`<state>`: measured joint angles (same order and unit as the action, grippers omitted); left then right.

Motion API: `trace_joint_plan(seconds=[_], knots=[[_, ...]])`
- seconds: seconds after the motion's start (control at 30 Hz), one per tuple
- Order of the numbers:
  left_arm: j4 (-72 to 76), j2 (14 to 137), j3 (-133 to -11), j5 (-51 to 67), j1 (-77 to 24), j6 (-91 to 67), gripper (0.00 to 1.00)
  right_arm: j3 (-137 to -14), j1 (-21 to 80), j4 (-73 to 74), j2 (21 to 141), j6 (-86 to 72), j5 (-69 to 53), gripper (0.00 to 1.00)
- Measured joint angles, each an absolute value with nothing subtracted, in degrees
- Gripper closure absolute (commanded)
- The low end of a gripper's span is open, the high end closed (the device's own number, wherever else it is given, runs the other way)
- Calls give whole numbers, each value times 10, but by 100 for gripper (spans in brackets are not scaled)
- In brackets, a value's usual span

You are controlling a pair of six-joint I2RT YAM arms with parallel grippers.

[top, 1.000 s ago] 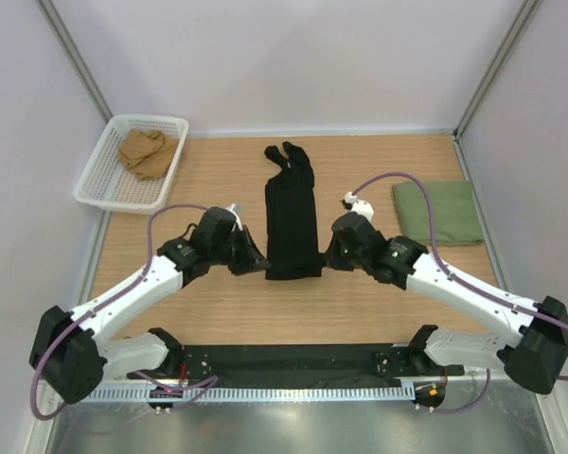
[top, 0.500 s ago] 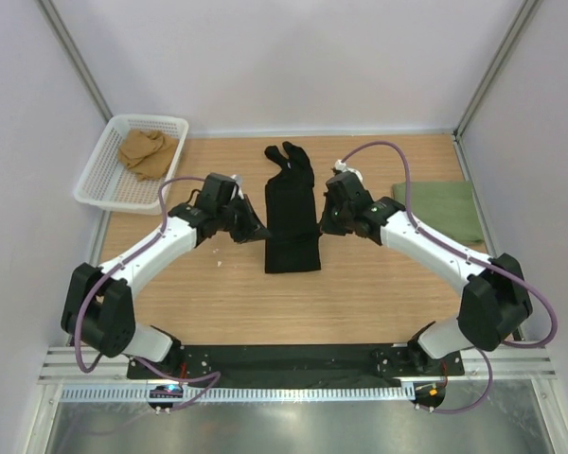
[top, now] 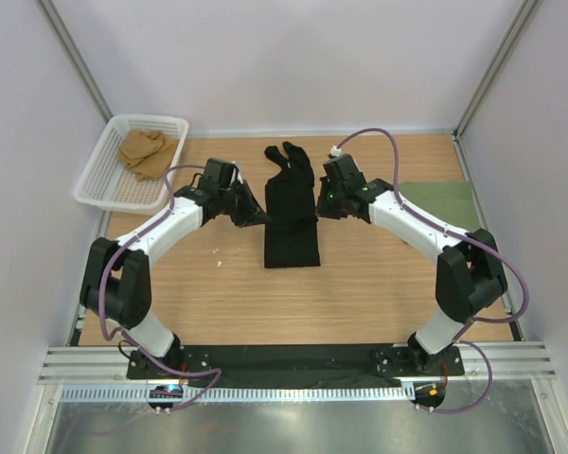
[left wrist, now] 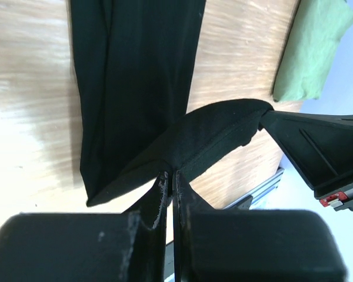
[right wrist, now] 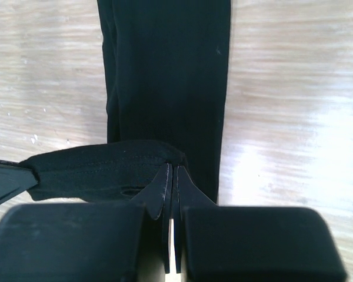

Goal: Fold and stack the tank tops
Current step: Fold the tank top

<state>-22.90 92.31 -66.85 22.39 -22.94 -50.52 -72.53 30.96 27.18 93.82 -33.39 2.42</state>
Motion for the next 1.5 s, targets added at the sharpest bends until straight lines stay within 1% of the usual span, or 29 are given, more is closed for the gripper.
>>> trace_joint_plan(seconds=[0.37,0.77,0.83,0.87,0.9,0.93,0.97,1.0,1.03,1.07,1.1,1.13,1.2,1.27,1.3,1.33,1.5], knots=[[-208,1003,-700,241,-205,-507,100,-787,284,267,1021,-324,11,99],[-192,1069,-745,247,-199,-509,99,-824,270,261,1072,-318,10,98],[-189,1078,-749,246,-196,-510,93,-832,268,257,1086,-317,10,95],[-188,1084,-752,246,-195,-510,92,-836,267,254,1092,-318,10,89],[-186,1090,-755,246,-193,-512,89,-842,266,253,1100,-317,10,85],[-186,1097,-758,246,-192,-512,83,-850,265,251,1110,-317,10,73],[-185,1103,-762,245,-191,-512,73,-857,265,249,1119,-319,11,64],[-184,1109,-765,242,-190,-511,48,-867,263,247,1129,-319,13,57],[-184,1114,-768,239,-189,-506,38,-875,262,244,1138,-318,14,48],[-183,1116,-769,235,-188,-505,28,-879,260,241,1145,-319,16,44],[-182,1116,-769,228,-187,-503,22,-880,259,237,1147,-317,17,42],[-182,1115,-769,222,-187,-501,21,-877,258,235,1146,-317,18,40],[-180,1111,-769,208,-186,-500,20,-860,257,213,1135,-317,21,40],[-177,1100,-766,192,-186,-493,20,-827,256,197,1113,-317,25,43],[-175,1092,-762,188,-186,-490,23,-806,256,189,1096,-316,27,44],[-172,1081,-755,183,-186,-489,24,-792,256,184,1084,-316,26,48],[-163,1016,-709,180,-187,-478,27,-734,256,161,1025,-306,5,48]])
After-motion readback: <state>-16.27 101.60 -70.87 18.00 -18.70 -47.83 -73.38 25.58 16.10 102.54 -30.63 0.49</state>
